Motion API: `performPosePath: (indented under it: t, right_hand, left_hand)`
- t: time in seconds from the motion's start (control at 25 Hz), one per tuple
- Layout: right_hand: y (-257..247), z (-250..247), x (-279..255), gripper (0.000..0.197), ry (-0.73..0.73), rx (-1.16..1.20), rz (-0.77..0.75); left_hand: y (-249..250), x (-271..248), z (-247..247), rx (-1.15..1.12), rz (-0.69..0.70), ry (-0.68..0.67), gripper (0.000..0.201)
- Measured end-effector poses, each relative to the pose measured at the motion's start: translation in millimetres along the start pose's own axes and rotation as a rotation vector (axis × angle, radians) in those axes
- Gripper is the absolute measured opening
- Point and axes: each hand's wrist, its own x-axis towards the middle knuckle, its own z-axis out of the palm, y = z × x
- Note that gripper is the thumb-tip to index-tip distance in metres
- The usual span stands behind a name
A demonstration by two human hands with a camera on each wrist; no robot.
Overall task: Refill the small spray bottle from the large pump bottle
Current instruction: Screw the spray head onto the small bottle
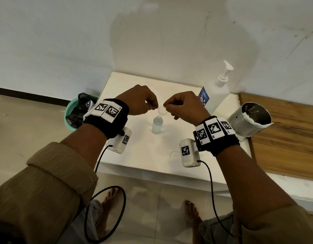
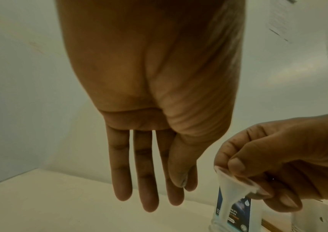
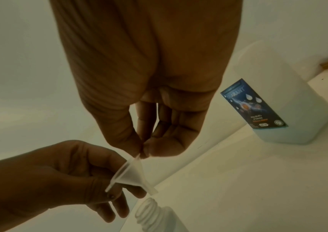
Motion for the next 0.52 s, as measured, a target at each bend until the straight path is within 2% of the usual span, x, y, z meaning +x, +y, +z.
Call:
performPosePath:
  t: [0.24, 0.44, 0.52]
  right_hand:
    - [1, -3, 2, 0.009, 0.057, 0.027, -0.006]
    - [1, -8, 3, 0.014, 0.223, 0.118, 0.046]
    - [-1, -10, 2, 0.019, 0.27, 0.122, 0.065]
  left_hand:
    - [5, 0, -2, -0.044, 0.009, 0.035, 0.02]
    - [17, -3, -4, -0.165, 0.069, 0.138, 0.016]
    - [21, -5, -4, -0.177, 0.082, 0.134, 0.022]
